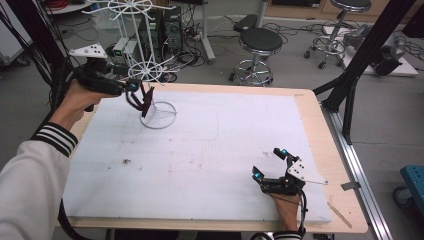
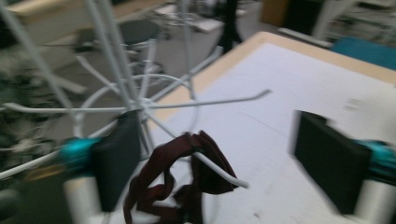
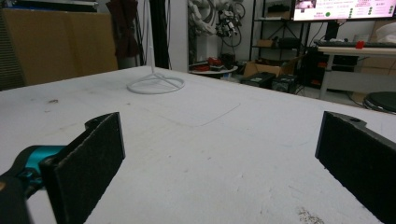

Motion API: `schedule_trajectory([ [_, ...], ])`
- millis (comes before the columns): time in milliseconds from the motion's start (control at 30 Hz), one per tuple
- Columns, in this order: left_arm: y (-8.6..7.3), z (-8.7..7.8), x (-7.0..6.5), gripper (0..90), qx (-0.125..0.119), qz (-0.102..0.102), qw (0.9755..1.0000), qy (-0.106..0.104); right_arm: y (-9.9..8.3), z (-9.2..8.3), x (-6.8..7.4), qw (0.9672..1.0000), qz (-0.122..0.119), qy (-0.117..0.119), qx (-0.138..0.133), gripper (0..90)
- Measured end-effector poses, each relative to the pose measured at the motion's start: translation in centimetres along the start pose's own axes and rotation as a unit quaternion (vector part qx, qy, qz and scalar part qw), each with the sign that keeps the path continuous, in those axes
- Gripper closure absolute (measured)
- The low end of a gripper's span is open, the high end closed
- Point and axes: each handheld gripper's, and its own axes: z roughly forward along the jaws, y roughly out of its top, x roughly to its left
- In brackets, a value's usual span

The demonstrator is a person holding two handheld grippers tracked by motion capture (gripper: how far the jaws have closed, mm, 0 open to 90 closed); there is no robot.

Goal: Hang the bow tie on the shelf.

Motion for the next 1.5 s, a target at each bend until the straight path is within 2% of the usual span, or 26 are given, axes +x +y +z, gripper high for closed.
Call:
schedule_trajectory([
  [33,0.0,0.1,-0.2,10.7,-0.006,0.000,0.9999,0.010,0.0,0.0,0.0,1.0000,0.000,0.000,0.000,0.6],
  [67,0.0,0.0,-0.4,6.8,-0.009,0.000,0.9999,0.006,0.0,0.0,0.0,1.0000,-0.001,0.001,0.000,0.7],
  [133,-0.1,-0.1,-0.8,1.7,-0.008,0.004,0.9999,0.012,0.0,0.0,0.1,1.0000,0.002,0.002,0.003,0.7],
  [267,-0.4,-0.6,-1.2,1.7,-0.017,0.011,0.9997,0.010,0.0,0.1,0.1,0.9999,-0.009,0.001,0.007,0.7],
  [400,-0.8,-1.3,-1.5,1.7,-0.028,0.015,0.9995,0.011,-0.1,0.0,0.0,1.0000,-0.003,-0.004,0.002,0.7],
  [567,-2.1,-2.3,-2.4,1.7,-0.045,0.026,0.9986,0.010,-0.1,0.0,0.0,1.0000,0.001,-0.003,0.004,0.7],
  [633,-2.9,-3.0,-3.1,1.7,-0.058,0.035,0.9977,-0.001,-0.1,0.0,-0.1,1.0000,-0.003,-0.003,0.003,0.7],
  [667,-3.2,-3.2,-3.3,1.7,-0.060,0.037,0.9975,0.002,-0.1,0.0,-0.1,1.0000,-0.002,-0.004,0.002,0.7],
  [700,-3.8,-3.6,-3.6,1.7,-0.064,0.042,0.9971,0.006,-0.1,0.0,-0.1,1.0000,0.000,-0.003,0.002,0.6],
  [767,-4.8,-4.1,-4.2,1.7,-0.077,0.041,0.9962,-0.002,-0.1,0.0,0.0,1.0000,0.003,-0.004,0.003,0.7],
  [867,-6.7,-4.7,-5.5,1.7,-0.097,0.044,0.9943,-0.003,-0.1,0.0,0.0,1.0000,0.003,-0.005,0.003,0.7],
  [933,-8.2,-5.1,-6.3,1.7,-0.115,0.051,0.9921,0.002,-0.1,0.0,0.0,1.0000,0.002,-0.005,0.004,0.7],
  [1033,-10.2,-5.4,-7.2,1.7,-0.134,0.048,0.9898,-0.004,-0.1,0.0,0.1,1.0000,0.002,-0.007,0.004,0.7],
  [1067,-10.9,-5.5,-7.4,1.7,-0.140,0.044,0.9892,-0.003,-0.1,0.0,0.0,1.0000,0.003,-0.007,0.003,0.7],
  [1100,-11.9,-5.5,-7.6,1.7,-0.155,0.038,0.9871,-0.001,-0.2,0.0,-0.1,1.0000,0.003,-0.007,0.001,0.7],
  [1167,-13.2,-5.6,-7.9,1.7,-0.164,0.030,0.9860,0.004,-0.2,0.0,-0.1,0.9999,0.005,-0.009,0.000,0.7],
  [1200,-14.1,-5.5,-8.0,1.7,-0.173,0.025,0.9846,0.008,-0.2,0.0,0.0,0.9999,0.009,-0.008,0.000,0.7],
  [1233,-14.7,-5.5,-8.1,1.7,-0.174,0.022,0.9845,0.012,-0.2,-0.1,-0.1,0.9999,0.008,-0.009,0.000,0.7],
  [1333,-17.0,-5.3,-8.6,1.7,-0.195,0.005,0.9804,0.029,-0.2,-0.1,-0.1,0.9999,0.009,-0.008,0.000,0.7],
  [1400,-18.2,-5.1,-8.8,1.7,-0.200,-0.001,0.9792,0.035,-0.2,-0.1,-0.1,0.9999,0.009,-0.008,0.000,0.6],
  [1467,-19.3,-4.8,-9.1,1.7,-0.197,-0.006,0.9796,0.042,-0.2,-0.1,0.0,0.9999,0.010,-0.009,0.000,0.7],
  [1500,-20.0,-4.8,-9.3,1.7,-0.202,-0.008,0.9782,0.046,-0.2,-0.1,0.0,0.9999,0.008,-0.011,-0.002,0.6],
])
